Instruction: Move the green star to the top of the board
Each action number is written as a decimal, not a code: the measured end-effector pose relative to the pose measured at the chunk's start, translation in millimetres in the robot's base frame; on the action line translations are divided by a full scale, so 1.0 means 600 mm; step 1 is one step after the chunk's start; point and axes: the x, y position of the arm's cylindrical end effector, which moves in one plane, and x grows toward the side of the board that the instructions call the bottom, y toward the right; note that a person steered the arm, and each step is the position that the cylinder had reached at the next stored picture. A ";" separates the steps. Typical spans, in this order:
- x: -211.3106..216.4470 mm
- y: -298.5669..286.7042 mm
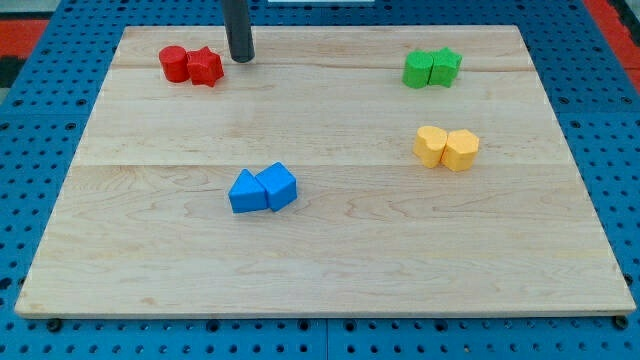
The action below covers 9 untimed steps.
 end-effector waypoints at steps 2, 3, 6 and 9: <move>0.033 0.155; 0.084 0.191; 0.140 0.407; 0.044 0.449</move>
